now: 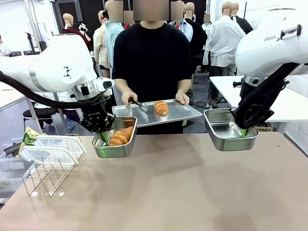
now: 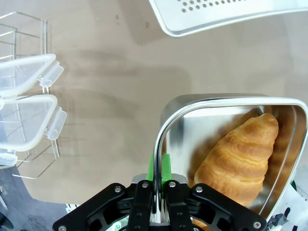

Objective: Place the bread in airtight containers.
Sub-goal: Once an object is inside an Airtight Container , place the container in the center of the table.

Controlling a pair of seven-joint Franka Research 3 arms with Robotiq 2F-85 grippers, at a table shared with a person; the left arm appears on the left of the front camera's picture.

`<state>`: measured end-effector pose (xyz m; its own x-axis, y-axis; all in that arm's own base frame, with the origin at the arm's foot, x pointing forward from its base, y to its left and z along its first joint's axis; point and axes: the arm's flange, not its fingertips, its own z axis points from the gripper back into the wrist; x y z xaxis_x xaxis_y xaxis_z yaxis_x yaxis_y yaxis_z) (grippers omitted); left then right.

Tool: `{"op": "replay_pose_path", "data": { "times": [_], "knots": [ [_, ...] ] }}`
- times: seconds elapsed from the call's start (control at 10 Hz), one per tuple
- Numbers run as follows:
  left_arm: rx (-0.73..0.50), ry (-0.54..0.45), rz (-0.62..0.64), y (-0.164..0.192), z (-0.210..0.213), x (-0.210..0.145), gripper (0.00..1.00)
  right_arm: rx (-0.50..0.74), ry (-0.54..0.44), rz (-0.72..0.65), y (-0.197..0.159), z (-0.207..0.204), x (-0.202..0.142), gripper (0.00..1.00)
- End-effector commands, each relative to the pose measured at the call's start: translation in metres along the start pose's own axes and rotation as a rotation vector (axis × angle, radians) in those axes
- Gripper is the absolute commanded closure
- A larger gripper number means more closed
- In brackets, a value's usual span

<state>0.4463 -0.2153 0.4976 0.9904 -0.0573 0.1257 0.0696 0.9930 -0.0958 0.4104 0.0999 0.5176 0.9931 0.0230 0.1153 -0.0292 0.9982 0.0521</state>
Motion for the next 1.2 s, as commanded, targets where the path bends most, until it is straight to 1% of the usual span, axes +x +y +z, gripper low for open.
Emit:
{"op": "replay_pose_path", "data": {
  "times": [0.0, 1.1],
  "knots": [
    [0.01, -0.004, 0.004, -0.0002, 0.005, 0.0012, 1.0, 0.0, -0.007, -0.003, -0.0018, -0.0003, -0.0033, 1.0],
    [0.01, -0.004, 0.004, -0.0002, 0.005, 0.0012, 1.0, 0.0, -0.007, -0.003, -0.0018, -0.0003, -0.0033, 1.0]
  ]
}}
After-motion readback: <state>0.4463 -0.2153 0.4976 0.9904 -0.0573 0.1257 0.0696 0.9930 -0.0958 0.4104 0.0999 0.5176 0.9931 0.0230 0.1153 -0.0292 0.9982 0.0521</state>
